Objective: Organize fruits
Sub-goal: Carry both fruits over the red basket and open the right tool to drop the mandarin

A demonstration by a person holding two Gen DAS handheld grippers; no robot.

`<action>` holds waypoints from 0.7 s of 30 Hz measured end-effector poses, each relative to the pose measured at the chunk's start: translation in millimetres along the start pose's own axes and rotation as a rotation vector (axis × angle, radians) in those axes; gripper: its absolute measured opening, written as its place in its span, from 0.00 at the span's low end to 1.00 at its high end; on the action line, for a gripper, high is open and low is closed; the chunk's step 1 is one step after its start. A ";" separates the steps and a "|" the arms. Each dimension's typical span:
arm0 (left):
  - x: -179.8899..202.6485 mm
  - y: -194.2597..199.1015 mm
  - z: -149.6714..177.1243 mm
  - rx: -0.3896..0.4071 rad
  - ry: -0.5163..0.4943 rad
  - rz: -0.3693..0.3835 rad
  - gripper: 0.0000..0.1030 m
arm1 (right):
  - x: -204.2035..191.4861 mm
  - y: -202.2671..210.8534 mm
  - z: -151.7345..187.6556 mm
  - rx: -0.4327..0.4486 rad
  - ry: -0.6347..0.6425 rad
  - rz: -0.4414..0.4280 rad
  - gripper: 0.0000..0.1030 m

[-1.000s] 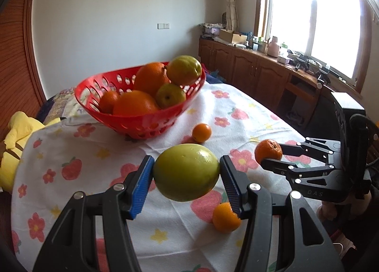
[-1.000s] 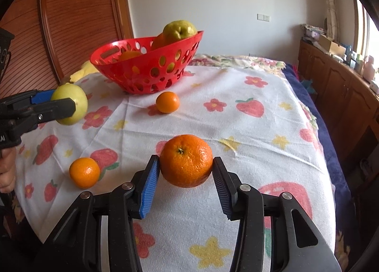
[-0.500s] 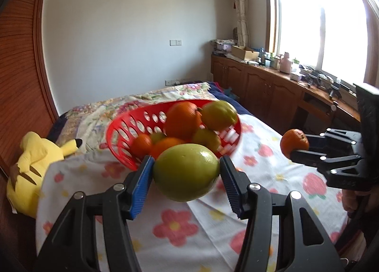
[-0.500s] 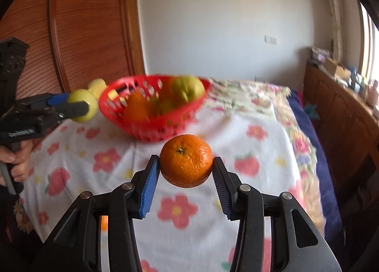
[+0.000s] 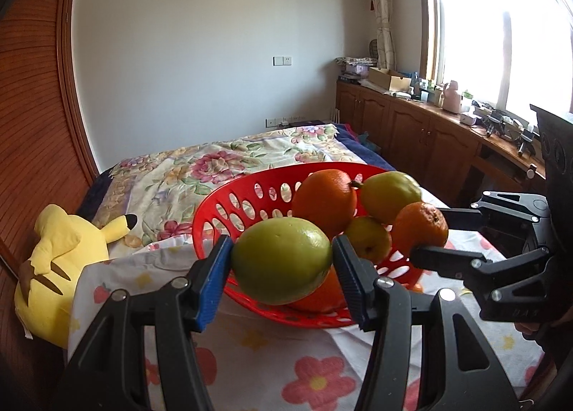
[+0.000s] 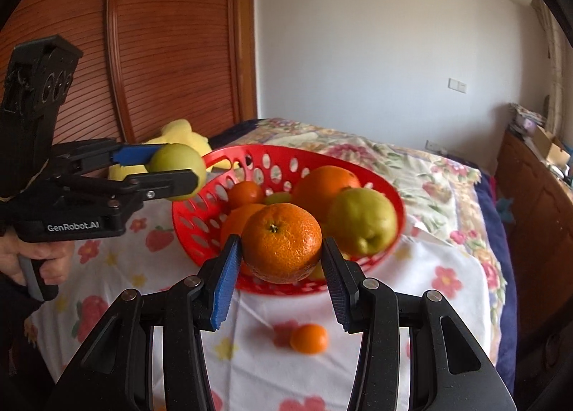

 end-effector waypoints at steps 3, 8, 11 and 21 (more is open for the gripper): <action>-4.9 -7.1 -1.1 -0.005 0.006 0.005 0.54 | -0.5 -13.5 -1.3 -0.014 0.001 -0.015 0.45; -8.6 -17.1 -3.9 -0.013 0.005 0.005 0.54 | -1.7 -27.8 -1.0 -0.030 -0.001 -0.026 0.45; -10.2 -22.7 -6.6 -0.017 0.000 0.002 0.54 | 0.3 -33.5 0.0 -0.034 -0.010 -0.034 0.45; -15.0 -38.0 -18.5 -0.031 -0.007 -0.015 0.54 | -1.4 -44.5 0.9 -0.046 -0.008 -0.062 0.45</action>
Point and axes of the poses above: each gripper's, at about its wrist camera, not at the fingertips, and y roughly against the way its jaws point, x to its right, z to its underside, the point moved 2 cm from there along -y, roughly the way its jaws point, and after that the axes turned 15 degrees about y, right-handed, at the moved point
